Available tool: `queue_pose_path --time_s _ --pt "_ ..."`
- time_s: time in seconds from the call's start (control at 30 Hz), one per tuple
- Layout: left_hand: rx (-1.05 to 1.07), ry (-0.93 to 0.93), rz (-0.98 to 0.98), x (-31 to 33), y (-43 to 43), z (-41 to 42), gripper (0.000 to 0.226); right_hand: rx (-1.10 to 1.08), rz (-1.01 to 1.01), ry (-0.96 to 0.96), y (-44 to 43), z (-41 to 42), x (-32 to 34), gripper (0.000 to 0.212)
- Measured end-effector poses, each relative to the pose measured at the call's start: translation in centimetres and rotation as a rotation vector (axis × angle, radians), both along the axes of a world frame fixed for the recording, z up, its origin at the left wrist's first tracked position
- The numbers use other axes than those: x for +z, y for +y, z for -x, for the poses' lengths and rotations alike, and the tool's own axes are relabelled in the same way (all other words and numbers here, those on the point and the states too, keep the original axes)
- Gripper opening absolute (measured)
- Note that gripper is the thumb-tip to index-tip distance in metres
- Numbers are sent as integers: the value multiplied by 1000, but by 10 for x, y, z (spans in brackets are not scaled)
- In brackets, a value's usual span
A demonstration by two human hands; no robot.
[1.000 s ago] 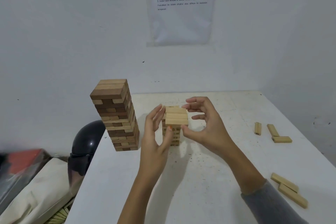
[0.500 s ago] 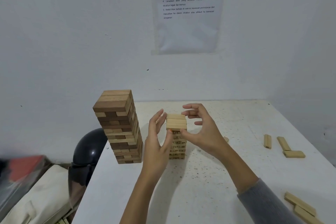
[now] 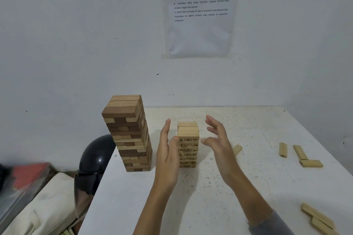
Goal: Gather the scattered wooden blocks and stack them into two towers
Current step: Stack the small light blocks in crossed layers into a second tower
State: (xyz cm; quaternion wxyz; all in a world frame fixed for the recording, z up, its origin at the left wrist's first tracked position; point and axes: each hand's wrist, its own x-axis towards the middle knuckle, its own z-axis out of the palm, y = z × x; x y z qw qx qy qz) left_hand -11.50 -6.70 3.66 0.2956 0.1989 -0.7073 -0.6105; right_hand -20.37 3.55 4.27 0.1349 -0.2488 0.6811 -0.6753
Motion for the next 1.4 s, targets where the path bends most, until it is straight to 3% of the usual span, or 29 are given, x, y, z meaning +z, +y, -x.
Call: queue_pose_path --time_s 0.2,1.0,1.23,1.4 --pt "-58 -51 -27 -6 2 6 46 56 -14 -130 -15 -17 -13 60" --pt "-84 -105 85 -13 1 13 49 94 -174 -30 -28 -14 -12 52" --pt "-24 -63 62 -6 5 10 46 94 -142 -26 -21 -15 -7 53" --pt "151 108 108 8 23 -3 48 27 -81 -47 -1 -19 -3 49"
